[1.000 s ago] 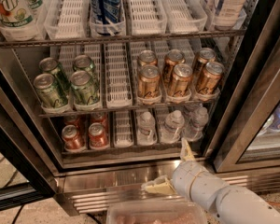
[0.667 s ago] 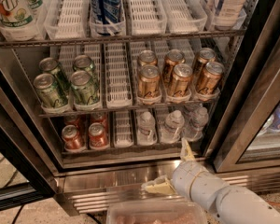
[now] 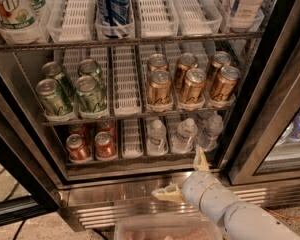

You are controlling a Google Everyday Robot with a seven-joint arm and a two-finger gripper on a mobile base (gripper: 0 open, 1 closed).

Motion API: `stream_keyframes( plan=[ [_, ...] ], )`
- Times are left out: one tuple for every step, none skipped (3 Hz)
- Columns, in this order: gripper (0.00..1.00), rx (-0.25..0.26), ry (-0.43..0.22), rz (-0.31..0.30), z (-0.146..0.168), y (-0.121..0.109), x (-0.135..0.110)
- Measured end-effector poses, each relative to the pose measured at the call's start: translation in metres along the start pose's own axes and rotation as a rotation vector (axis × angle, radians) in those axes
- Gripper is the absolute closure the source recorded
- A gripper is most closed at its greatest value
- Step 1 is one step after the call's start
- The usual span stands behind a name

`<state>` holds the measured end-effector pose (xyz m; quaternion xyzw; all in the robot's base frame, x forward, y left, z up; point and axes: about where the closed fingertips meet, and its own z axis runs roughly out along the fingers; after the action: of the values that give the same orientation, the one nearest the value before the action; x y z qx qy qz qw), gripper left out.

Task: Pick water bottle from bottom shelf of fridge

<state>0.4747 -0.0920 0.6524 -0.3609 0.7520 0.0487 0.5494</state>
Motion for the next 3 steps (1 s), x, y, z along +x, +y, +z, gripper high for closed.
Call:
stream_keyframes(
  plan=[
    [0.11,0.031,-0.023,-0.015,0.013,-0.009,0.003],
    [0.16,0.029,-0.041,-0.024,0.026,-0.01,0.003],
    [0.26,0.028,-0.042,-0.023,0.026,-0.01,0.003]
  ],
)
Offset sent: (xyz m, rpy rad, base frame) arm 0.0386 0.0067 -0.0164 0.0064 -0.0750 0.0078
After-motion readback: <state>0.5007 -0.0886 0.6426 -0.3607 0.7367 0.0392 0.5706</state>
